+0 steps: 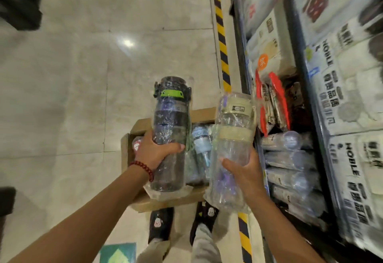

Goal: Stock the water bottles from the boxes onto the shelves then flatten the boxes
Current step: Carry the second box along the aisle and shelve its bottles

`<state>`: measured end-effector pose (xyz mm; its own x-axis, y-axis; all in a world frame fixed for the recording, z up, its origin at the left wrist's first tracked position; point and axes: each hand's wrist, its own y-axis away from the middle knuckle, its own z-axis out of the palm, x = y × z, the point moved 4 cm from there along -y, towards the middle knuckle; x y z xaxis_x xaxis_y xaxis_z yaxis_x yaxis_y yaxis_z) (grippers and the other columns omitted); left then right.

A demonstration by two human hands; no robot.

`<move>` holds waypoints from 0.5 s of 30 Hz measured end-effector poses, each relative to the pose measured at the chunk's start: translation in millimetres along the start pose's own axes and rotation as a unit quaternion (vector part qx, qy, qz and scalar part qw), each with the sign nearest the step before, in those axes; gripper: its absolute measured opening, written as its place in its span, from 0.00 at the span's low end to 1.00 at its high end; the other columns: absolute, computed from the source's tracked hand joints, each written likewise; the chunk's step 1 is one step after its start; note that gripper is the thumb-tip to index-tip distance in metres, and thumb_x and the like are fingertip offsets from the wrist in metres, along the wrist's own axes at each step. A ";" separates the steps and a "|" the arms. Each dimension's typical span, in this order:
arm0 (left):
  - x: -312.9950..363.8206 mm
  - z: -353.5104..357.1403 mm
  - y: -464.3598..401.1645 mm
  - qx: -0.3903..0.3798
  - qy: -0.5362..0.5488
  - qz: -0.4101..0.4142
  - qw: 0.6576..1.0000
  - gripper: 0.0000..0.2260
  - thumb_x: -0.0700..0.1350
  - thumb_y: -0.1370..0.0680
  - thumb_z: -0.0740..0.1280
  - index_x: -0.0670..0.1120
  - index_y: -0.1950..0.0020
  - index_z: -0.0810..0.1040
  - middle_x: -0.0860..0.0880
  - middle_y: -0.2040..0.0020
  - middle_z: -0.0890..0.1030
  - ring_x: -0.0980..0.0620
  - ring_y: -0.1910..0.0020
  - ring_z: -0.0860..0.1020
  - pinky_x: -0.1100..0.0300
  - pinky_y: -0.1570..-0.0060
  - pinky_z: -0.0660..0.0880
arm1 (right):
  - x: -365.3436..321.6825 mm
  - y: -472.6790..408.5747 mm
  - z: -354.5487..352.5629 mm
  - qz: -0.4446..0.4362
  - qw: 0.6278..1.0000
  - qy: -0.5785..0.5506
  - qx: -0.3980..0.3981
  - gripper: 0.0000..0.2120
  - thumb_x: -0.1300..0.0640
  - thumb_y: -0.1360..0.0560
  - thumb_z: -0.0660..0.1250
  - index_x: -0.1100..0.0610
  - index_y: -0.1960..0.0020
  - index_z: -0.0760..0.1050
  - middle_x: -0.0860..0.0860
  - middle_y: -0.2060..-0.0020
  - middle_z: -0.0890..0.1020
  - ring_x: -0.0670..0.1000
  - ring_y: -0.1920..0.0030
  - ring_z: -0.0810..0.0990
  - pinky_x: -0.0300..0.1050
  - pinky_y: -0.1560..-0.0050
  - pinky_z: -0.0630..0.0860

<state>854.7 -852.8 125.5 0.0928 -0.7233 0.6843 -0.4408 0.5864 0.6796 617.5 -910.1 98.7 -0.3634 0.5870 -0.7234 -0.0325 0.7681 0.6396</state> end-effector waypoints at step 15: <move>262.6 -48.4 223.8 -0.180 -0.056 0.360 0.914 0.34 0.53 0.52 0.75 0.51 0.48 0.71 0.51 0.54 0.81 0.58 0.58 0.81 0.67 0.63 0.75 | -219.4 261.8 -121.3 -0.265 0.941 -0.119 0.172 0.38 0.53 0.40 0.78 0.46 0.34 0.65 0.43 0.45 0.77 0.43 0.45 0.77 0.32 0.53 0.73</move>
<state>823.6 -893.8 470.0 -0.2071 -0.1242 0.9704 -0.0282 0.9923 0.1210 575.7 -868.9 456.4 -0.1599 0.1069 -0.9813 0.1674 0.9827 0.0798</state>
